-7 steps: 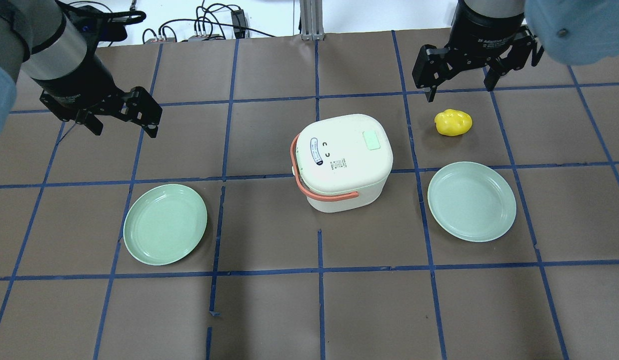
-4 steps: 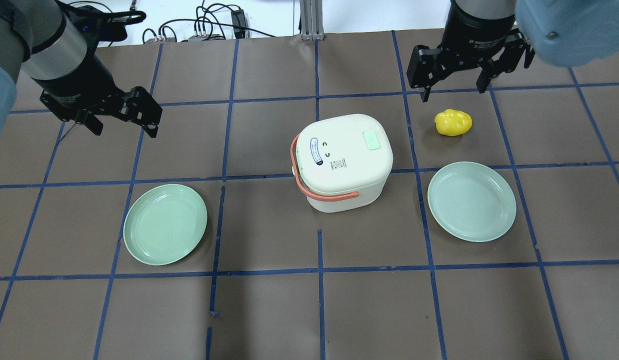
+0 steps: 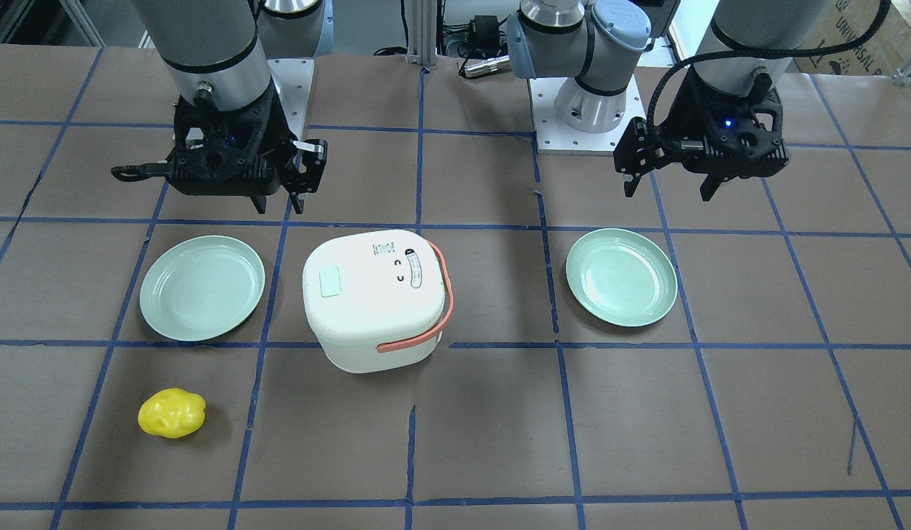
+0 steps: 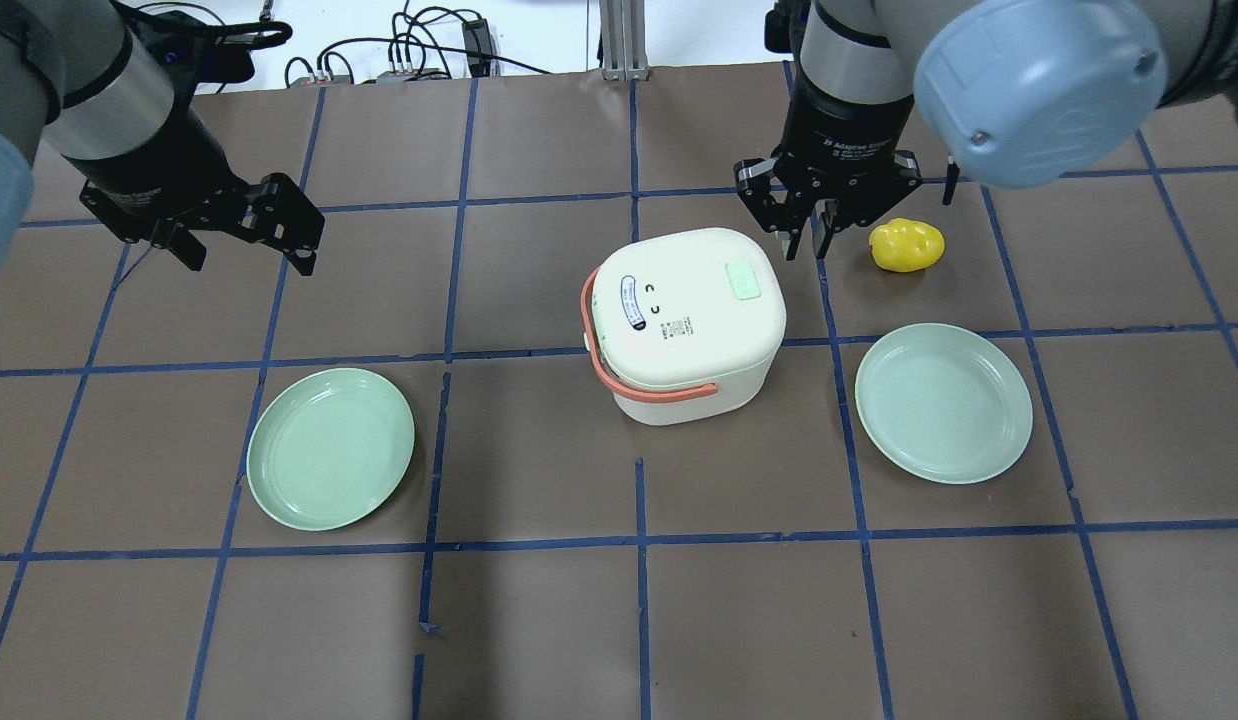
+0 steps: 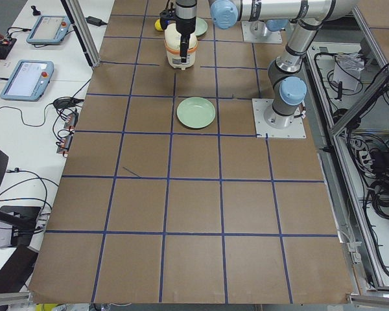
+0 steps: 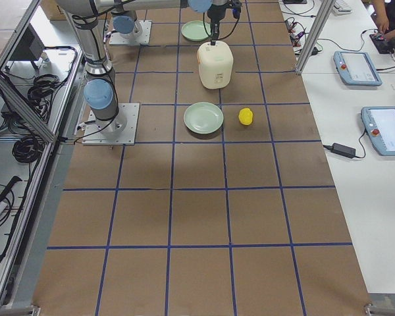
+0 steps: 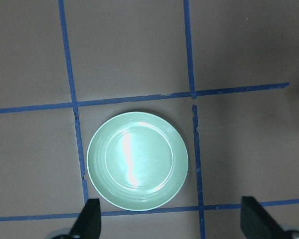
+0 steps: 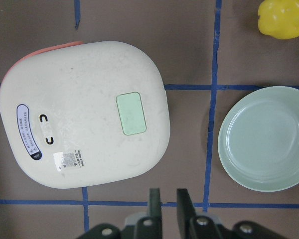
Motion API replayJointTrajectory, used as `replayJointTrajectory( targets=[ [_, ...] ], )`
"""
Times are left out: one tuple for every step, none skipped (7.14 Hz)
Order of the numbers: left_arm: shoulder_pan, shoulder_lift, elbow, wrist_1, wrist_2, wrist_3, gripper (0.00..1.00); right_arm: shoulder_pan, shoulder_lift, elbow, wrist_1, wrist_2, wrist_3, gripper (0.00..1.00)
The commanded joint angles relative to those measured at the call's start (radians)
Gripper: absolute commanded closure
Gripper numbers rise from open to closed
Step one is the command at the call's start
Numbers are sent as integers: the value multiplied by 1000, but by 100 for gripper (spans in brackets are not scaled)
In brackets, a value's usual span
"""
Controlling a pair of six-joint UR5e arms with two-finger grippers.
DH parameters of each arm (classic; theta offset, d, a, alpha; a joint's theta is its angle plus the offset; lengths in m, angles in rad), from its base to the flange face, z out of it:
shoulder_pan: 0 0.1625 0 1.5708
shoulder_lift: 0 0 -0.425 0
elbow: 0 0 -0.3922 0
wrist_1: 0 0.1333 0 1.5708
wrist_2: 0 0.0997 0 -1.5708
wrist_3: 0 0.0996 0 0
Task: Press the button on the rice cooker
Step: 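Move the right gripper over the rice cooker's green lid button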
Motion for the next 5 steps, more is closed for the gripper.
replayJointTrajectory(
  targets=[
    [0, 0, 0, 0, 0, 0, 0, 34, 31, 61, -68, 1, 5, 88],
    [0, 0, 0, 0, 0, 0, 0, 46, 42, 80, -114, 1, 2, 89],
    [0, 0, 0, 0, 0, 0, 0, 46, 68, 85, -163, 2, -1, 89],
    [0, 0, 0, 0, 0, 0, 0, 46, 83, 85, -179, 1, -4, 89],
    [0, 0, 0, 0, 0, 0, 0, 46, 88, 82, -185, 1, -9, 89]
  ],
)
